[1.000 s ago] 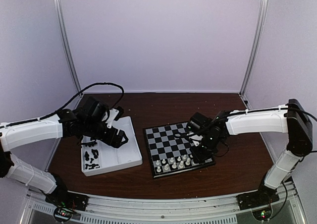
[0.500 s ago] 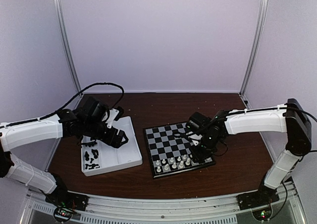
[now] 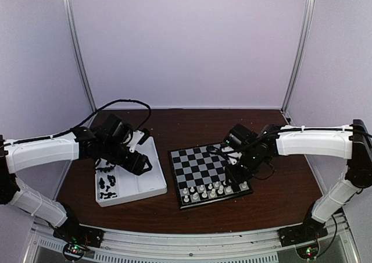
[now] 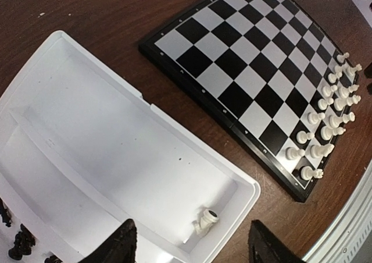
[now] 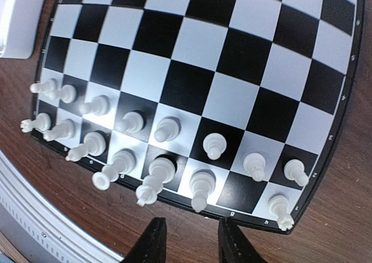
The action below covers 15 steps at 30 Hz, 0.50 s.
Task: Set up the chess pieces on the board
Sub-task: Place the chess piece on the chessboard, then adjust the chessboard at the center of the board.
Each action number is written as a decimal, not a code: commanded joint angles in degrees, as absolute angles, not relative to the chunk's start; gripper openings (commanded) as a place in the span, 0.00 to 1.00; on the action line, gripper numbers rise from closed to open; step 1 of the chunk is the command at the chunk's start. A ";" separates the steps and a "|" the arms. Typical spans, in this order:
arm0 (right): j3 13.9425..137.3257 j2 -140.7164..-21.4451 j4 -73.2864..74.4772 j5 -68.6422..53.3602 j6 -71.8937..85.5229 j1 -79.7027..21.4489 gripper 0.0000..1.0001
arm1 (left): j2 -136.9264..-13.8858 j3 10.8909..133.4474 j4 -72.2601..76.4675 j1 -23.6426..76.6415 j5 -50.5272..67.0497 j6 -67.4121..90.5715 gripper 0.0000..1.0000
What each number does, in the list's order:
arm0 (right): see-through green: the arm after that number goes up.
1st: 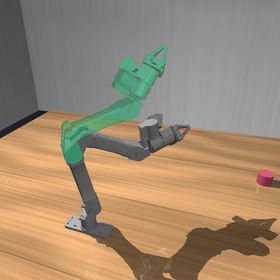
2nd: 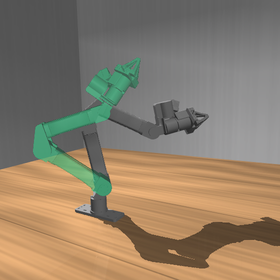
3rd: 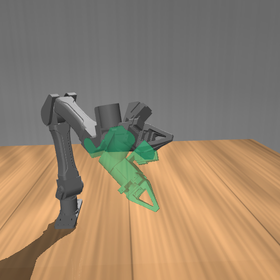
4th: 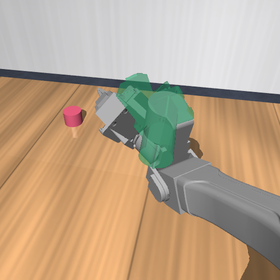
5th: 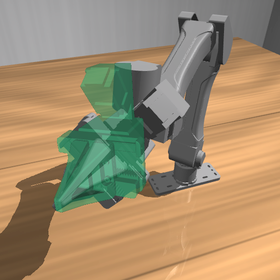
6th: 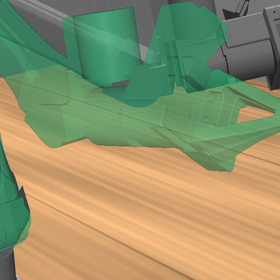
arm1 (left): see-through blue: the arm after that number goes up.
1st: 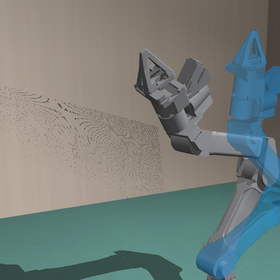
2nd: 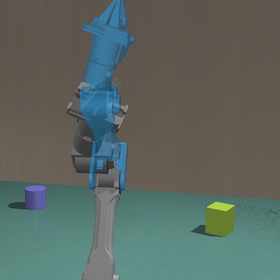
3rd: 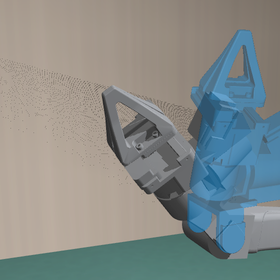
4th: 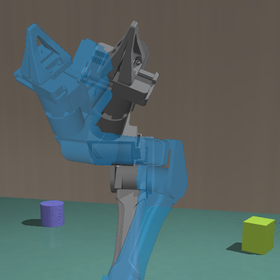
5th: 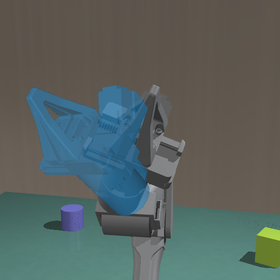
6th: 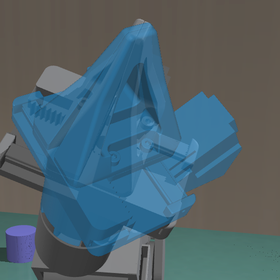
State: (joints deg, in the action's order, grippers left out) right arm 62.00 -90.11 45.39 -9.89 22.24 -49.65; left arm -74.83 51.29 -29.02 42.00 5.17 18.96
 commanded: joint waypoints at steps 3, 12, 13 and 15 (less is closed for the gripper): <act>62.80 -80.42 44.46 -6.12 21.56 -50.01 0.38 | -81.53 55.34 -31.34 42.10 11.08 18.63 0.59; 62.28 -76.02 41.31 -5.72 21.53 -50.02 0.39 | -91.46 58.62 -34.68 42.34 15.24 24.95 0.54; 62.17 -75.90 41.11 -5.70 21.61 -50.09 0.39 | -92.30 59.05 -35.43 42.48 15.02 24.92 0.55; 62.06 -75.67 41.05 -5.56 21.62 -50.09 0.39 | -93.80 60.25 -37.14 42.98 14.41 24.88 0.56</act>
